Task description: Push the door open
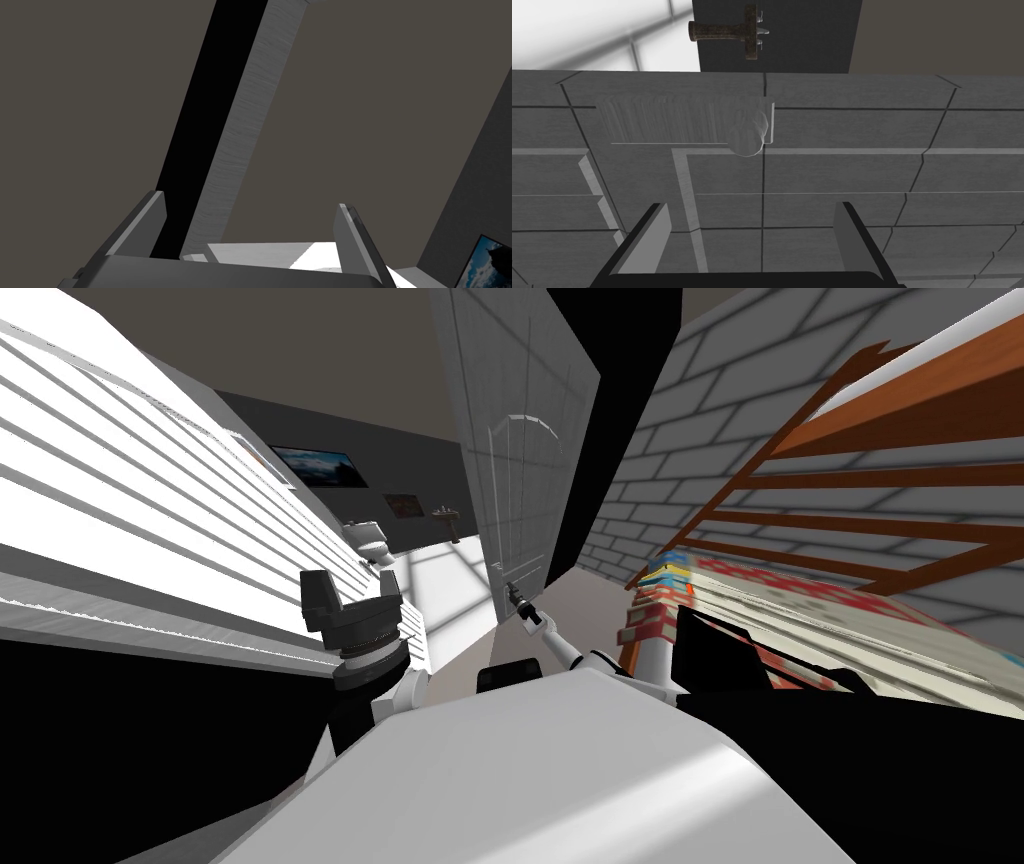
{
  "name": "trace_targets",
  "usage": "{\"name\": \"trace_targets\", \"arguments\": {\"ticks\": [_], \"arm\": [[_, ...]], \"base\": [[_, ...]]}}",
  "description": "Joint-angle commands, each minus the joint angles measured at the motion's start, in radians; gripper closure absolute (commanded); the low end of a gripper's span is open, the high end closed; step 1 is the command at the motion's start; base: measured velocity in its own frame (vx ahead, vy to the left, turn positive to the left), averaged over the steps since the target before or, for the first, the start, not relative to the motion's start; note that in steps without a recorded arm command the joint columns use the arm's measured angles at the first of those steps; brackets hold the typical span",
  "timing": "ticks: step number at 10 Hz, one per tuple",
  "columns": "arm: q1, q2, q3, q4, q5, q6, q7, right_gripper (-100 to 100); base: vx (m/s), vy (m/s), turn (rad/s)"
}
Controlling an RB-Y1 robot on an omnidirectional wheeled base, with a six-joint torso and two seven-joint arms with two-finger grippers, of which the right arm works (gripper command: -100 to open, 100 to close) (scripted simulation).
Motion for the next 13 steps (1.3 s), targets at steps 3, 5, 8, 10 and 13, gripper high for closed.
{"name": "trace_targets", "arguments": {"ticks": [3, 5, 8, 10, 13], "arm": [[-0.002, -0.003, 0.014, 0.002, 0.0, 0.003, -0.01, -100], [-0.002, -0.003, 0.014, 0.002, 0.0, 0.003, -0.01, -100], [-0.002, -0.003, 0.014, 0.002, 0.0, 0.003, -0.01, -100], [-0.002, -0.003, 0.014, 0.002, 0.0, 0.003, -0.01, -100], [-0.003, -0.006, 0.028, 0.004, 0.001, 0.004, -0.019, -100]], "base": [[0.01, -0.002, -0.017], [0.011, -0.005, -0.036], [0.0, 0.003, 0.021], [0.002, -0.001, -0.006], [0.018, -0.006, -0.043]]}}
